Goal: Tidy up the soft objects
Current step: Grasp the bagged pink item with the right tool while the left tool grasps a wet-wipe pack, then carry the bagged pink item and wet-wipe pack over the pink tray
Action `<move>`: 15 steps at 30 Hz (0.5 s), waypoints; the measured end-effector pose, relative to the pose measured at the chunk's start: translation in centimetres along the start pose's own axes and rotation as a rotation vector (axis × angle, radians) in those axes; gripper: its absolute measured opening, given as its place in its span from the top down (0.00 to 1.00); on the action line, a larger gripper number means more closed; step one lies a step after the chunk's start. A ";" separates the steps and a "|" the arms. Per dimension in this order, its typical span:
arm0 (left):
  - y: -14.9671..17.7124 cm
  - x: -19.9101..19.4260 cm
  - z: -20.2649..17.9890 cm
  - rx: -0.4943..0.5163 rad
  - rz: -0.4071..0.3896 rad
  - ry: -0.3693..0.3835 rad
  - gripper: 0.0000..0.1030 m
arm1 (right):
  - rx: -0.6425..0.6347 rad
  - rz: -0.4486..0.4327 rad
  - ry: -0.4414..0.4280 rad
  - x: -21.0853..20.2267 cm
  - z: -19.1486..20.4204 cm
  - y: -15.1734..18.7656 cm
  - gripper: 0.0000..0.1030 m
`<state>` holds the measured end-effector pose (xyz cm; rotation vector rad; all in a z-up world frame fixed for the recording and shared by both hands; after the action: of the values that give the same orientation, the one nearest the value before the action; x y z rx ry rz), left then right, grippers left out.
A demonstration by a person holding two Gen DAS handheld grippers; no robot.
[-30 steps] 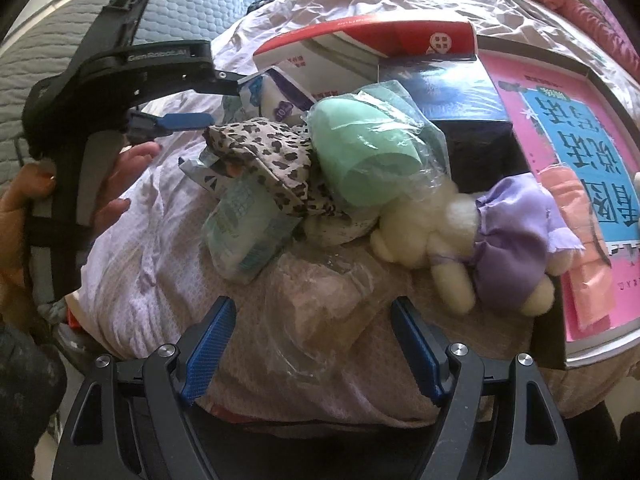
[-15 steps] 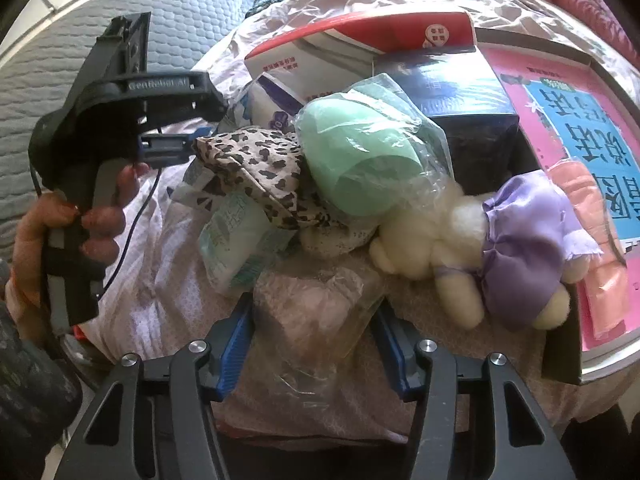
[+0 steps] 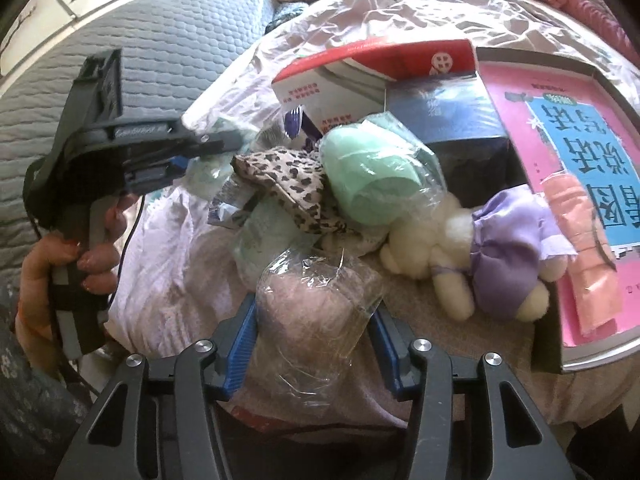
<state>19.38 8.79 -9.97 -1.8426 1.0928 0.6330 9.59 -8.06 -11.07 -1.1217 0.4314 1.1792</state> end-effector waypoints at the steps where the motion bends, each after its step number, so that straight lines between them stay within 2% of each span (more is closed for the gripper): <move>1: 0.1 -0.4 0.1 -0.001 -0.004 -0.005 0.82 | 0.002 -0.002 0.001 -0.3 -0.2 0.0 0.47; 7: 1.7 -3.3 0.1 -0.019 -0.042 0.002 0.82 | 0.013 -0.039 0.005 -2.1 -0.6 -0.2 0.47; 15: 3.3 -5.6 -1.9 0.039 -0.066 -0.024 0.82 | 0.024 -0.073 0.021 -3.5 -1.0 -0.5 0.47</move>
<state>13.71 8.80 -6.17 -1.8247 1.0180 0.5900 8.96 -10.64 -8.61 -1.1215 0.4162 1.0965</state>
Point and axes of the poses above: each gripper's, at about its wrist camera, not at the fingertips, and x roughly the way its jaws point, z to its left, y to its underside, the point moved 7 cm from there along x, roughly the way its jaws point, and after that the axes turned 3 degrees about y, right-handed, at the moved point
